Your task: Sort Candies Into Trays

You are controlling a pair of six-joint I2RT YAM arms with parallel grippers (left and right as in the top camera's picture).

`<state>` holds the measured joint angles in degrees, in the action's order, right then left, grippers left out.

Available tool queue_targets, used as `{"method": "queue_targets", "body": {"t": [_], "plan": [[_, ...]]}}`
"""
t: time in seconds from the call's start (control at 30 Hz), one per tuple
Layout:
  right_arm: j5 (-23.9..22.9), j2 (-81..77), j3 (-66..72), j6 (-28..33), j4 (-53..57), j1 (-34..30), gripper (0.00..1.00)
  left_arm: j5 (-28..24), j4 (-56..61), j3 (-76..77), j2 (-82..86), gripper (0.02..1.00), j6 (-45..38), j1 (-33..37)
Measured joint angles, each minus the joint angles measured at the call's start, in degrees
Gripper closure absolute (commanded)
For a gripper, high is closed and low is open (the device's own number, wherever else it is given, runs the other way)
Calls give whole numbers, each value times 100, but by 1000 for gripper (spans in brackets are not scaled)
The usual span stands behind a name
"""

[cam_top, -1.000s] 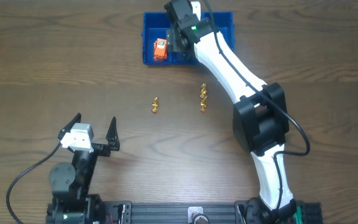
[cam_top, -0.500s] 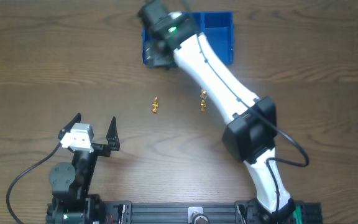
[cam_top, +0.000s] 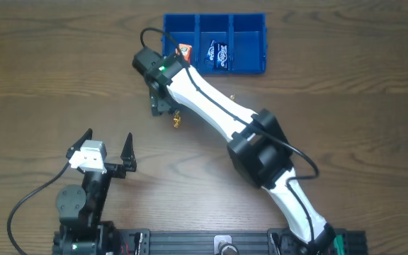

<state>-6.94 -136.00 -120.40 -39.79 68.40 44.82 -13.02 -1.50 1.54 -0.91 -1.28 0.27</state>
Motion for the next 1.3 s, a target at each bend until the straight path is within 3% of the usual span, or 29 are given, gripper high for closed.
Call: {"method": "queue_targets", "body": {"t": [0.2,0.3,0.8,1.07,1.3], "plan": [[330,-463,39,-63,-168,4,16,2,0,0,0,20,0,0],[380,-479,44,-90,-181,4,71,0,2,0,0,20,0,0],[535,-479,44,-208,-181,4,768,0,0,0,0,20,0,0],[555,-479,44,-205,-177,4,884,0,0,0,0,20,0,0],[597,-457,44,-142,-72,-61,890,0,2,0,0,20,0,0]]}}
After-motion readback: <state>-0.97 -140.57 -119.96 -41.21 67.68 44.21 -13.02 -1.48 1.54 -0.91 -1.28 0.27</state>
